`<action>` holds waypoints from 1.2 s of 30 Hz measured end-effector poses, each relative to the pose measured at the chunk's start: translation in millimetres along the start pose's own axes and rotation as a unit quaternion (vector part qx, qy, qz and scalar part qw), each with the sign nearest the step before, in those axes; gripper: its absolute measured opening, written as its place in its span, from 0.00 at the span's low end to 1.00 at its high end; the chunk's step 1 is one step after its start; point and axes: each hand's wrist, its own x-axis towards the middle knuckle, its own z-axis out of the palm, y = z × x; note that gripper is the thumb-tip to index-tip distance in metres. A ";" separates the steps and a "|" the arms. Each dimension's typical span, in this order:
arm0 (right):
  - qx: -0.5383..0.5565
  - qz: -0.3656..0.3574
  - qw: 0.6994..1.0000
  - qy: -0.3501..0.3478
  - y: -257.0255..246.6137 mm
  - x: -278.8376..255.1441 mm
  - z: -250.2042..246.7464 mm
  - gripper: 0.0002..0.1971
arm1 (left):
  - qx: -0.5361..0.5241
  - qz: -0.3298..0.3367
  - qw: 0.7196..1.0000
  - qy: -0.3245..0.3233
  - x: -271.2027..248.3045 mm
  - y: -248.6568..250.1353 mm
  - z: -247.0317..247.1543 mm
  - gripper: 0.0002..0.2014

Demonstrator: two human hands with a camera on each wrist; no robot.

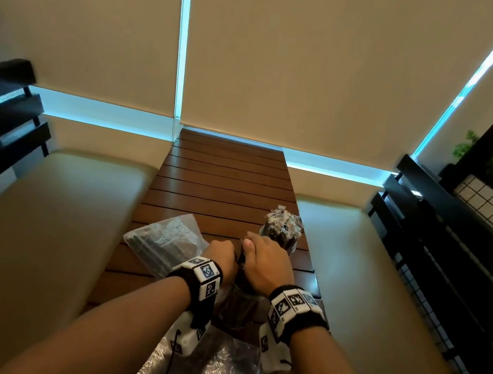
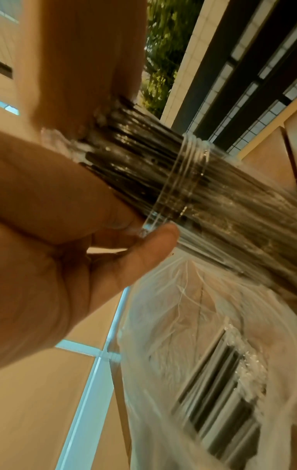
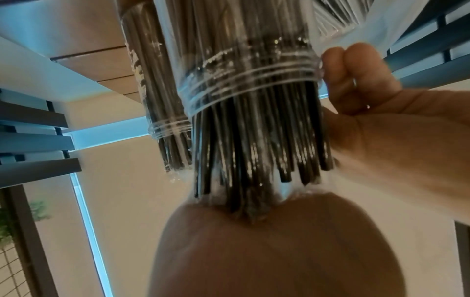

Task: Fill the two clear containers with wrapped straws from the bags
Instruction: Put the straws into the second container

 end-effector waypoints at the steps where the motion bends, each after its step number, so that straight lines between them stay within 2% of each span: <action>1: 0.014 0.006 1.000 0.002 0.4 -1.0 -0.9 0.24 | -0.019 -0.008 1.000 -0.003 -2.1 -1.2 -1.3 0.15; 3: 0.026 0.026 0.998 0.049 0.4 -3.8 -4.3 0.27 | -0.074 -0.018 0.997 -0.002 -7.5 -4.5 -5.0 0.13; 5: 0.030 0.052 0.988 0.141 -2.4 -8.7 -9.0 0.22 | -0.114 -0.025 0.993 0.033 -16.8 -8.7 -10.0 0.10; 7: 0.045 0.065 0.975 0.207 -8.4 -14.6 -13.3 0.13 | -0.141 -0.033 0.984 0.101 -25.8 -13.6 -14.6 0.09; 9: 0.081 0.065 0.968 0.228 -12.8 -19.0 -10.8 0.08 | -0.159 -0.046 0.975 0.149 -33.4 -19.7 -17.0 0.09; 12: 0.140 0.054 0.965 0.217 -17.2 -23.5 -2.2 0.04 | -0.123 -0.044 0.978 0.162 -40.2 -32.3 -15.0 0.07; 16: 0.147 0.058 0.969 0.189 -21.3 -27.8 4.1 0.04 | -0.002 -0.014 0.999 0.052 -51.1 -43.4 -4.8 0.11; 19: 0.140 0.054 0.972 0.182 -29.3 -26.0 2.6 0.04 | 0.064 0.029 0.997 -0.030 -56.4 -42.3 10.3 0.13; 23: 0.126 0.043 0.977 0.165 -39.5 -25.3 2.8 0.04 | 0.142 -0.004 0.986 -0.086 -54.7 -50.4 34.1 0.19; 25: 0.104 0.041 0.980 0.168 -41.6 -26.4 3.3 0.05 | 0.135 -0.027 0.989 -0.061 -51.9 -55.9 40.4 0.22; 28: 0.046 0.042 0.977 0.206 -43.7 -27.2 1.9 0.05 | 0.041 -0.041 0.998 0.035 -43.7 -65.0 38.0 0.21; 30: 0.017 0.031 0.972 0.234 -49.9 -28.3 -0.5 0.04 | -0.011 -0.046 0.994 0.098 -37.8 -69.8 25.0 0.17; 32: 0.016 0.001 0.970 0.244 -58.6 -27.7 -0.3 0.04 | -0.041 -0.040 0.988 0.144 -32.3 -74.7 7.4 0.20; 34: 0.073 -0.044 0.978 0.192 -68.6 -23.2 3.7 0.05 | -0.061 -0.027 0.983 0.174 -30.6 -77.2 -13.5 0.25; 36: 0.136 -0.069 0.986 0.065 -78.3 -18.8 9.9 0.07 | -0.079 -0.008 0.977 0.196 -35.5 -77.3 -34.9 0.25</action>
